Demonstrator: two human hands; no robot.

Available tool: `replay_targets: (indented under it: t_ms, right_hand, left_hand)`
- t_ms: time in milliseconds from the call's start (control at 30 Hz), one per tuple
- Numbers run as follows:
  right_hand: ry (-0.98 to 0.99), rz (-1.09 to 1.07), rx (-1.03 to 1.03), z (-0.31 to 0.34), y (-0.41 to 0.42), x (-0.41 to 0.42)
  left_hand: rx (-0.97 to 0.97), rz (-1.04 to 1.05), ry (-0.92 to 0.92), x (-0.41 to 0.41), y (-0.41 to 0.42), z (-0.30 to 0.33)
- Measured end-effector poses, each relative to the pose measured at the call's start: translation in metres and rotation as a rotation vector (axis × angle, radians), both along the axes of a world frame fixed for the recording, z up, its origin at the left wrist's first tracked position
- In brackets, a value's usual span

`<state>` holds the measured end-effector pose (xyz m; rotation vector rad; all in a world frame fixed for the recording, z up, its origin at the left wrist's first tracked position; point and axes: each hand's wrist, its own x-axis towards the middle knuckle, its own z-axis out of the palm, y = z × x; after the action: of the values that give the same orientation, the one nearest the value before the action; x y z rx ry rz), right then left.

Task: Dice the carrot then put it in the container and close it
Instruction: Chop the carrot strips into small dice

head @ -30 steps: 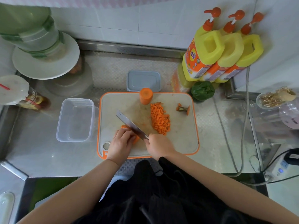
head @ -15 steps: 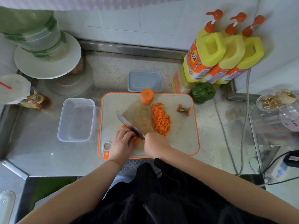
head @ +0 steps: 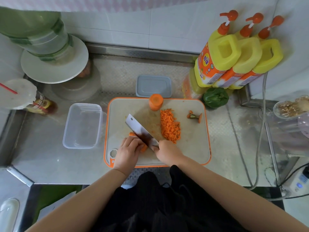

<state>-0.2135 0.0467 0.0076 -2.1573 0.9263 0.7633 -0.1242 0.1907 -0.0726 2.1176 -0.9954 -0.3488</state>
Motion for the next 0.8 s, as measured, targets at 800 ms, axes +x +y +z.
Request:
replay_targets:
  t_ms: [800]
  right_hand:
    - [0.107,0.143,-0.164,0.03,0.021,0.009]
  left_hand:
    - [-0.031,0.008,-0.105,-0.002,-0.001,-0.005]
